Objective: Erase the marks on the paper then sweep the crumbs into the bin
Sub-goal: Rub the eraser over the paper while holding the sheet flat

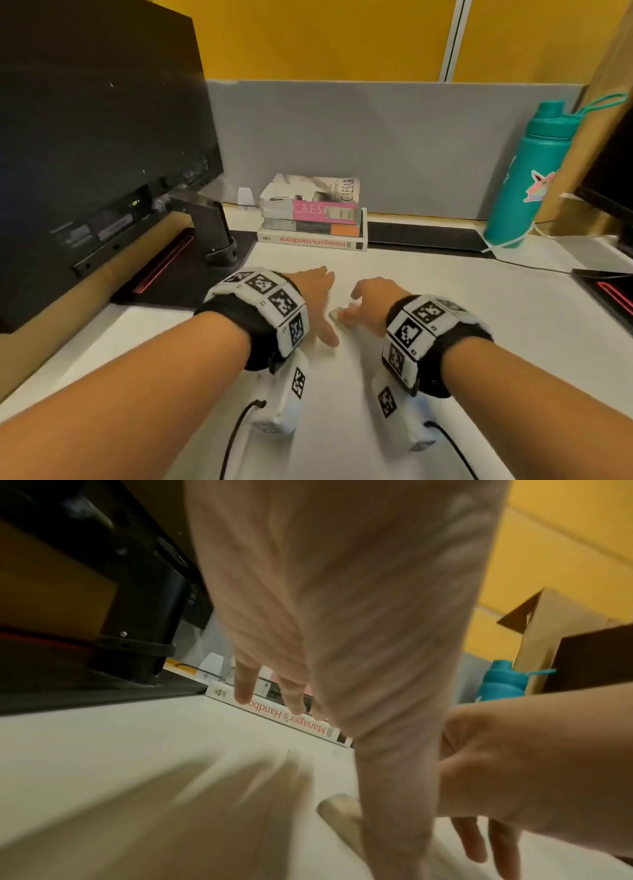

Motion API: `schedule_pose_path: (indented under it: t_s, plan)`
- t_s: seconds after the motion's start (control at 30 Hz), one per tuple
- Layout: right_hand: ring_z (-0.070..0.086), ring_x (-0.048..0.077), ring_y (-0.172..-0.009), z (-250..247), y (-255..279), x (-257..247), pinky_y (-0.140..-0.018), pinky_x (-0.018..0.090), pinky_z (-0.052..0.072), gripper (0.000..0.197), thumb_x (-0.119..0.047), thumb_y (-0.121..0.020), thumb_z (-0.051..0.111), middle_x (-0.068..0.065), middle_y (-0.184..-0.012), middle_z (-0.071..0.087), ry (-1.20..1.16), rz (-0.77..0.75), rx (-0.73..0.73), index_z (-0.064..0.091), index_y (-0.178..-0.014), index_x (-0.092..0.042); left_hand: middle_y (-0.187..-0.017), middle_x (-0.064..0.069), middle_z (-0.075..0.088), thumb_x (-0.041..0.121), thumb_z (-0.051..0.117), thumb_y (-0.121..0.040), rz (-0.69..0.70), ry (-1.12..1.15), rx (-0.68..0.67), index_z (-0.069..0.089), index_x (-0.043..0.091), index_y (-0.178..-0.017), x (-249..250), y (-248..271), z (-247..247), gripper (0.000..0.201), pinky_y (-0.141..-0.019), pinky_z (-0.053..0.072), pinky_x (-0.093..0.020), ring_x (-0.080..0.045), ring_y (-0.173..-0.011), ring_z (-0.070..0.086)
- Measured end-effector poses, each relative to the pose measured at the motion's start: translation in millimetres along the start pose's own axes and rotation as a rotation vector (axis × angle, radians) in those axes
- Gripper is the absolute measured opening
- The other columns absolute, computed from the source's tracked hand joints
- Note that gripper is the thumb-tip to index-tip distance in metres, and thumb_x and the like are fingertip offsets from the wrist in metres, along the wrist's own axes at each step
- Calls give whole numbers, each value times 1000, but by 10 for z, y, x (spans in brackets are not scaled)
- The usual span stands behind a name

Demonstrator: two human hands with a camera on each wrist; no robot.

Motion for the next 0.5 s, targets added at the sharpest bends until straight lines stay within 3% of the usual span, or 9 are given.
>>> schedule_pose_path:
  t_s: [0.07,0.13,0.23,0.33,0.4,0.5]
  plan:
    - [57,22,-113,26,-71,52,-93,31,46,50,-46,-86,56,6,-125,59,-5,16,-66,57,-122,-11,-161,-6,-6,64,70,-68,43,-17,-63,-8,12,-151,-7,-138,61,125,-117,18,-44,-21,-148,4]
    - [58,20,-107,48,-97,111,-89,28,45,44,-44,-85,59,5,-118,62,-52,12,-114,60,-113,-10,-159,-5,-18,68,68,-66,56,-19,-115,-17,12,-149,-26,-240,137,131,-118,13,-46,-21,-148,-6]
    - [55,15,-88,94,-161,138,-80,25,43,29,-41,-83,62,1,-98,61,-157,-28,-144,57,-94,-15,-159,-3,-19,69,65,-69,91,9,-127,-16,13,-150,-45,-336,198,128,-118,14,-49,-19,-148,-7]
    - [53,13,-91,164,-180,100,-85,27,45,43,-47,-78,65,-2,-104,55,-111,-71,-134,53,-109,-20,-159,-3,-19,69,63,-70,102,-1,-180,-16,12,-150,-82,-392,291,126,-118,13,-48,-19,-148,-8]
    - [53,14,-90,184,-203,51,-84,27,45,41,-45,-80,65,0,-107,54,-69,-110,-142,53,-110,-19,-158,-1,-20,71,63,-69,109,11,-199,-18,13,-149,-103,-420,328,127,-118,9,-50,-18,-147,-10]
    - [47,8,-75,107,-313,60,-67,20,39,28,-37,-83,64,-4,-93,53,-109,-124,-157,51,-101,-20,-158,-1,-21,75,60,-67,121,1,-205,-20,14,-149,-138,-475,362,130,-117,-1,-52,-17,-147,-12]
Point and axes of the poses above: each hand's wrist, its own y-axis away from the middle knuckle, its own z-axis out of the palm, x = y × z, the point moved 2 cm from there along -y, towards the middle knuckle
